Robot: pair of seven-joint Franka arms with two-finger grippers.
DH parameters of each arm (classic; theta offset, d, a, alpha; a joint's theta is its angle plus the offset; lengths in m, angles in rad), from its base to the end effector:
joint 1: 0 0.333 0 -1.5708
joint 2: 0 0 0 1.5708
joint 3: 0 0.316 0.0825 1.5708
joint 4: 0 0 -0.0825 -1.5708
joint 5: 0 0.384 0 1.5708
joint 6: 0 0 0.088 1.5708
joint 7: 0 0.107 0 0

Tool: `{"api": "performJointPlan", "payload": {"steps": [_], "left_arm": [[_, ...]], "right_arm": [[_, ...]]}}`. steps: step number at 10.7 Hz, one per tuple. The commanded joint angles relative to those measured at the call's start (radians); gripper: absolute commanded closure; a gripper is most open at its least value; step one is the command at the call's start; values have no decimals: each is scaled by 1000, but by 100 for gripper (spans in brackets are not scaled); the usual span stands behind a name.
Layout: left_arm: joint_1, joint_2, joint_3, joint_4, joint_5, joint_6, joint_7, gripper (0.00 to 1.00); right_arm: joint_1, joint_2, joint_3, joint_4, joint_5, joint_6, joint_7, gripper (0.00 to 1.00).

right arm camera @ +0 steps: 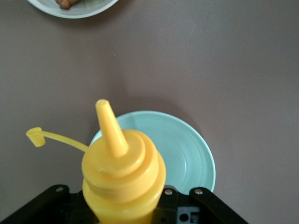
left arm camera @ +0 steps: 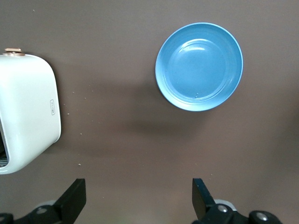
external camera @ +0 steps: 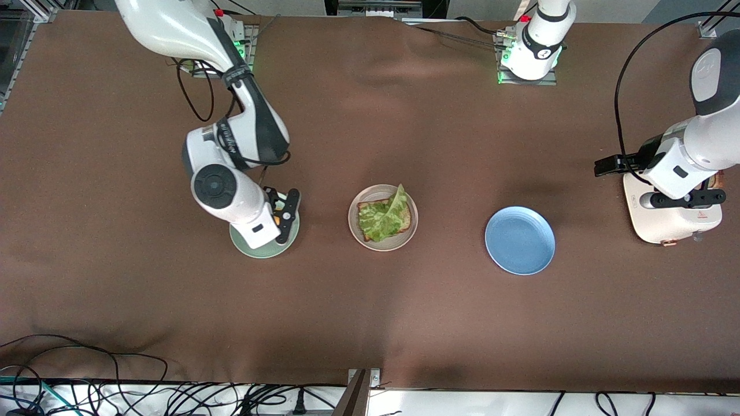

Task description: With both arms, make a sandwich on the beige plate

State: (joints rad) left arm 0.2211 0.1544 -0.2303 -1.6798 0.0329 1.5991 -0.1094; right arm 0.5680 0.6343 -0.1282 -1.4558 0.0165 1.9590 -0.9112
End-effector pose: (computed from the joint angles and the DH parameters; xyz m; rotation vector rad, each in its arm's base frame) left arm 0.5824 0.0051 0.4898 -3.1063 -0.1461 0.3603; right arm 0.6276 0.3133 0.3049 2.4092 1.9556 -0.2131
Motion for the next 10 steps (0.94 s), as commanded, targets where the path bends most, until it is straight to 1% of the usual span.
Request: {"api": "performJointPlan", "payload": {"steps": [1, 3, 5, 7, 10], "left_arm": [[10, -7, -4, -11, -2, 8, 24, 0], [10, -7, -3, -9, -2, 8, 24, 0], [10, -7, -4, -9, -2, 8, 24, 0], [10, -7, -4, -9, -2, 8, 24, 0], [12, -7, -4, -9, -2, 8, 24, 0]], "right_arm": [[90, 71, -25, 104, -164, -35, 78, 100], [154, 85, -24, 115, -333, -43, 103, 100], [231, 88, -25, 136, -476, -63, 130, 100], [309, 93, -25, 184, -622, -135, 176, 100], [432, 126, -24, 196, -856, -244, 232, 100]]}}
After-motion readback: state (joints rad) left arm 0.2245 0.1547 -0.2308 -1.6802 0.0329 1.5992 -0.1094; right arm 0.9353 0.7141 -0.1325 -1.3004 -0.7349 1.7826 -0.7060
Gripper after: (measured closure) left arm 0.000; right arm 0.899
